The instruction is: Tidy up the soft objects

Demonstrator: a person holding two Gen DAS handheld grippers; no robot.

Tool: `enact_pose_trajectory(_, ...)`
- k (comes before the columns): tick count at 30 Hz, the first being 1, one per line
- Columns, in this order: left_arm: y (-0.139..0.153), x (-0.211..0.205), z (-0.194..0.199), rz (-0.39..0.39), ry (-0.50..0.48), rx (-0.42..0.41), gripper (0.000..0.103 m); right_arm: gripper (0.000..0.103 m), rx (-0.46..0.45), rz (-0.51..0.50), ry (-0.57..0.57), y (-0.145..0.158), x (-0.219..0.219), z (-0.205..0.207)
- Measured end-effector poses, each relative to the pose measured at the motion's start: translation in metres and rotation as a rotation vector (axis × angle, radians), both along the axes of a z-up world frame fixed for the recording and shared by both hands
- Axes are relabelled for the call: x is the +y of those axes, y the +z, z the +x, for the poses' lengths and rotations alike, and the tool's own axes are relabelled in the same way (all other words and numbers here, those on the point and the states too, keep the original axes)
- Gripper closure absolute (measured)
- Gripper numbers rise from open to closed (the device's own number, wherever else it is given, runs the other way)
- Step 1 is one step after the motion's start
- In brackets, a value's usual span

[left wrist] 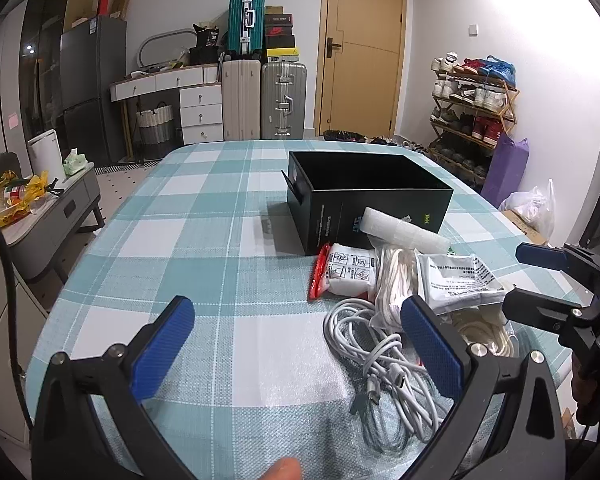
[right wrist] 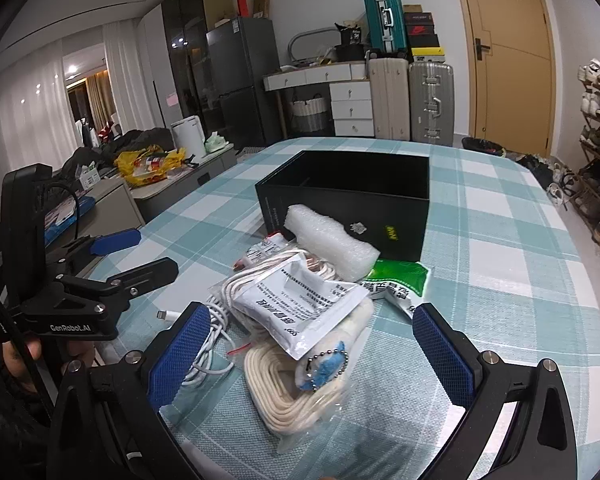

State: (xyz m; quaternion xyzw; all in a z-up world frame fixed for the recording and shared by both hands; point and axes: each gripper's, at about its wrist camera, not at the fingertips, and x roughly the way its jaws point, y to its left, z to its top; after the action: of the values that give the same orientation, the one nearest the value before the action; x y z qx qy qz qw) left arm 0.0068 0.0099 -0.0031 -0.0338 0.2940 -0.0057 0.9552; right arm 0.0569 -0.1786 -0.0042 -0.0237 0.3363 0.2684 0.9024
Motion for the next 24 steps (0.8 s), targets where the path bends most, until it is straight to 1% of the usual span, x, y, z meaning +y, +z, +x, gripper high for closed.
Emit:
enact_pose_trajectory(4, -0.002, -0.002, 0.000, 0.015, -0.008, 0.007, 0.000, 0.000, 0.032, 0.008, 0.034, -0.002, 0.003, 0.005)
enact_pose_trajectory(10, -0.004, -0.003, 0.002, 0.007, -0.033, 0.023, 0.000, 0.000, 0.027, -0.013, 0.050, -0.004, 0.010, 0.008)
enact_pose_trajectory(16, -0.009, -0.008, 0.003, 0.055, -0.038, 0.039, 0.000, 0.000, 0.033, -0.032, 0.053, -0.005, 0.012, 0.012)
enact_pose_trajectory(21, -0.010, -0.008, 0.004, 0.030, -0.053, 0.049, 0.000, 0.000, 0.042, -0.060, 0.070, -0.007, 0.016, 0.016)
enact_pose_trajectory(24, -0.010, -0.008, 0.004, 0.036, -0.057, 0.051, 0.000, 0.000, 0.042, -0.070, 0.084, -0.008, 0.018, 0.020)
